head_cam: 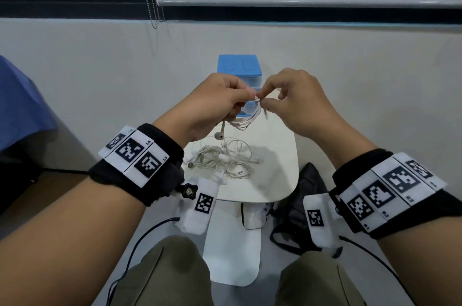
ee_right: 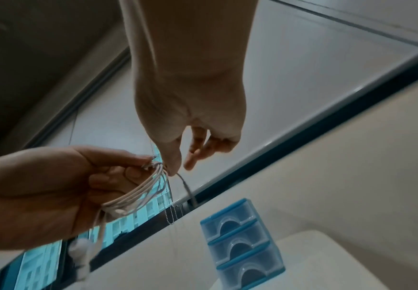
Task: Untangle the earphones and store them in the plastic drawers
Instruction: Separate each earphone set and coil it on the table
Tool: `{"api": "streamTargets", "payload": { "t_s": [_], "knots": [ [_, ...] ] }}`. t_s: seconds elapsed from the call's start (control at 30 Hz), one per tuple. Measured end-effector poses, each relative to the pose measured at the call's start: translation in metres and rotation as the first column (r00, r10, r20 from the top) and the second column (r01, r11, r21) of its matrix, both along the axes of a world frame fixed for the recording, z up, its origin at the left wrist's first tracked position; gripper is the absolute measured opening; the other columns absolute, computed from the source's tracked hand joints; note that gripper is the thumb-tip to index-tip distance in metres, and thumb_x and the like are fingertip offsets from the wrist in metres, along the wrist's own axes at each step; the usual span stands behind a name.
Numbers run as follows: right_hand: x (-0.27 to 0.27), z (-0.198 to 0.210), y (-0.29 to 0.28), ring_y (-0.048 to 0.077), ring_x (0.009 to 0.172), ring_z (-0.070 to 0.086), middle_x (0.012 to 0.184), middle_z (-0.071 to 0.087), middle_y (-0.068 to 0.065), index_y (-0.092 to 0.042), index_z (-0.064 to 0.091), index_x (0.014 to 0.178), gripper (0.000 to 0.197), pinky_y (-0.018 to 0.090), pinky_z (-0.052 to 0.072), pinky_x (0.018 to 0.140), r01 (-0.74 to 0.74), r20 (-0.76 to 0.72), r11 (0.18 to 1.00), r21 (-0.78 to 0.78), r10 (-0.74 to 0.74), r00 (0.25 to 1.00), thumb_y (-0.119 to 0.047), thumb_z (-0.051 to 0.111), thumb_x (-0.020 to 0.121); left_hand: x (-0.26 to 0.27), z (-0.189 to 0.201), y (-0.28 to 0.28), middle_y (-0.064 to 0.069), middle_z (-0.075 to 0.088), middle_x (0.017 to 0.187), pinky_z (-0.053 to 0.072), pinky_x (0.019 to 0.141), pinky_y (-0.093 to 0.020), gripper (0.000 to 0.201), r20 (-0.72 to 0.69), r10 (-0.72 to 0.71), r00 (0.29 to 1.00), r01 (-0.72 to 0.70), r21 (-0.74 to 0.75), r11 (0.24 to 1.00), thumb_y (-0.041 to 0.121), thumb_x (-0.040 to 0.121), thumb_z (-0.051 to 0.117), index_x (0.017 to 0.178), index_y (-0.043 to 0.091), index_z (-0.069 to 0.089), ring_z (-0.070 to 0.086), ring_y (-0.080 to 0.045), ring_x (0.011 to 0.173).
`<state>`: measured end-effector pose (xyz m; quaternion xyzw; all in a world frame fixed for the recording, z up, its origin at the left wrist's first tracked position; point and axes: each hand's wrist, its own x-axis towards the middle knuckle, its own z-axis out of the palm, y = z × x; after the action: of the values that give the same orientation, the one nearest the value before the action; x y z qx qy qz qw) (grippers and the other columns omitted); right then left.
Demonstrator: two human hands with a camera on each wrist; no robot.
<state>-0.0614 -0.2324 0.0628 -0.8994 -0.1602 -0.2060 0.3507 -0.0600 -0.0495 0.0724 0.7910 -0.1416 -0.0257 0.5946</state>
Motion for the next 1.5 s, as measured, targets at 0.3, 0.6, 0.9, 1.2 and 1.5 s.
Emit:
{"api": "streamTargets", "payload": {
  "t_s": [0.3,0.6,0.9,1.2,1.5],
  "knots": [
    [0.006,-0.001,0.008,0.023,0.076,0.068,0.084,0.073,0.011,-0.006,0.071,0.092,0.017,0.031,0.055,0.076,0.004,-0.305,0.633,0.774,0.367,0.879,0.008,0.062,0.089,0.014,-0.011,-0.005,-0.004,0.049,0.071,0.032,0.051,-0.020,0.020,0.035,0.060,0.998,-0.051,-0.213,0.976,0.007,0.103,0.060,0.083,0.011,0.060,0.035,-0.009,0.050],
    [0.022,-0.019,-0.008,0.015,0.071,0.057,0.078,0.065,0.002,-0.021,0.049,0.109,0.029,0.029,0.046,0.070,0.090,-0.378,0.457,0.885,0.591,0.713,0.000,0.058,0.092,0.040,-0.028,-0.017,0.008,0.055,0.061,0.032,0.052,-0.019,0.015,0.057,-0.037,0.998,0.045,-0.143,0.989,0.008,0.102,0.061,0.087,0.009,0.061,0.037,-0.008,0.050],
    [0.065,-0.050,-0.033,0.016,0.068,0.063,0.074,0.071,0.005,-0.011,0.061,0.112,0.037,0.034,0.050,0.069,0.018,-0.439,0.914,0.404,0.177,0.881,0.002,0.078,0.083,0.085,-0.046,-0.041,-0.006,0.062,0.071,0.052,0.059,-0.020,0.017,-0.212,-0.061,0.975,0.034,-0.129,0.991,-0.006,0.101,0.053,0.109,-0.001,0.067,0.059,-0.010,0.058],
    [0.115,-0.038,-0.056,0.028,0.066,0.064,0.084,0.069,0.031,0.007,0.071,0.096,0.019,0.029,0.051,0.063,0.174,-0.540,0.883,0.436,0.102,0.836,0.011,0.076,0.078,0.140,-0.041,-0.057,-0.008,0.073,0.083,0.059,0.066,-0.028,0.021,-0.377,0.020,0.926,-0.040,-0.046,0.998,-0.005,0.097,0.061,0.115,0.006,0.066,0.069,-0.016,0.073],
    [0.142,-0.062,-0.050,0.015,0.052,0.063,0.079,0.069,0.012,-0.003,0.065,0.091,0.008,0.020,0.047,0.050,0.430,-0.738,0.690,0.583,0.228,0.634,0.005,0.062,0.089,0.163,-0.034,-0.053,-0.010,0.068,0.086,0.053,0.050,-0.020,0.018,-0.497,-0.010,0.867,0.122,0.194,0.973,0.003,0.099,0.061,0.116,0.006,0.067,0.062,-0.012,0.058]
  ]
}}
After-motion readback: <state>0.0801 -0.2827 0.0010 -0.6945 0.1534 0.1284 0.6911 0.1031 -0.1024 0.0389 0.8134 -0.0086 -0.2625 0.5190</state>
